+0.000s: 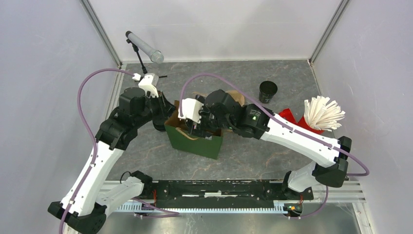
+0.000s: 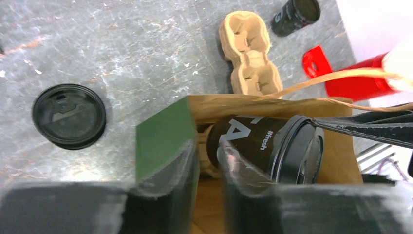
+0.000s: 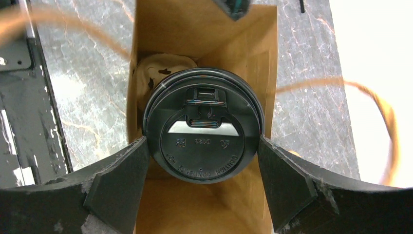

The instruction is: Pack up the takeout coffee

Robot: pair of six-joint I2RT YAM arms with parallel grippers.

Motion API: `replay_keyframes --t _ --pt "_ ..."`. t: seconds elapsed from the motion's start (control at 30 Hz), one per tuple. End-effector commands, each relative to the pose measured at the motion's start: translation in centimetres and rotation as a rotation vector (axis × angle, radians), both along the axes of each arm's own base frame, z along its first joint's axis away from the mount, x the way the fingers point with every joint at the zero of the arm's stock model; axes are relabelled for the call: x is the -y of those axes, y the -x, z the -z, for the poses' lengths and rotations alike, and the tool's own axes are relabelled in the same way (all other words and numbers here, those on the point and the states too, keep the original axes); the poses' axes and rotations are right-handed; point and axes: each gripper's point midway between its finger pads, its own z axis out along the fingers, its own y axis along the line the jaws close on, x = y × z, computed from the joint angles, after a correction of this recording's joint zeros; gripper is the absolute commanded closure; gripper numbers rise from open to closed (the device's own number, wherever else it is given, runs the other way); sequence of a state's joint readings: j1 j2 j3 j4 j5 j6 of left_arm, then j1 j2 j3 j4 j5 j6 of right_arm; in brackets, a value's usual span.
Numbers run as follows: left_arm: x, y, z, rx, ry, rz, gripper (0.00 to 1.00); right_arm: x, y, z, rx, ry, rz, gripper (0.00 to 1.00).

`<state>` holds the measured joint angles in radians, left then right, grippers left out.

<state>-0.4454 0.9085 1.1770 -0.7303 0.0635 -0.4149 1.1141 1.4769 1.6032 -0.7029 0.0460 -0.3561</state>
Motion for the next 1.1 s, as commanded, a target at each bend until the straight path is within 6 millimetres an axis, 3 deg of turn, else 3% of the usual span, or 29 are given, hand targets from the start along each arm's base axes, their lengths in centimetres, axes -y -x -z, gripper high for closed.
replay_keyframes --t 0.0,0.1,0.2,0.4,0.63,0.83,0.93,1.07 --pt "-0.4 1.2 -1.2 0.011 0.003 0.012 0.51 -0.8 1.4 1.0 0.075 0.048 -0.078 0.15" --pt "-1.4 3.3 -0.7 -0.087 -0.018 -0.008 0.39 -1.2 2.8 1.7 0.093 0.074 -0.102 0.15" --pt "-2.4 5.4 -0.7 -0.178 -0.027 -0.04 0.37 -1.6 4.1 2.2 0.095 0.08 -0.114 0.15" --pt "-3.7 8.6 1.5 -0.394 -0.133 -0.029 0.32 -1.6 6.6 3.6 0.084 0.11 -0.121 0.15" --pt "-4.5 9.7 1.9 -0.44 -0.181 -0.022 0.3 -0.5 6.9 4.4 0.065 0.103 -0.067 0.15" --pt "-4.1 9.2 4.1 -0.467 -0.195 -0.015 0.34 0.1 6.9 4.9 0.063 0.115 -0.057 0.15" --pt "-3.1 8.0 4.0 -0.417 -0.152 0.003 0.43 0.3 6.4 4.9 0.087 0.113 -0.04 0.15" --pt "-2.6 5.9 3.2 -0.331 -0.13 -0.013 0.8 0.0 4.7 4.6 0.167 0.125 0.0 0.14"
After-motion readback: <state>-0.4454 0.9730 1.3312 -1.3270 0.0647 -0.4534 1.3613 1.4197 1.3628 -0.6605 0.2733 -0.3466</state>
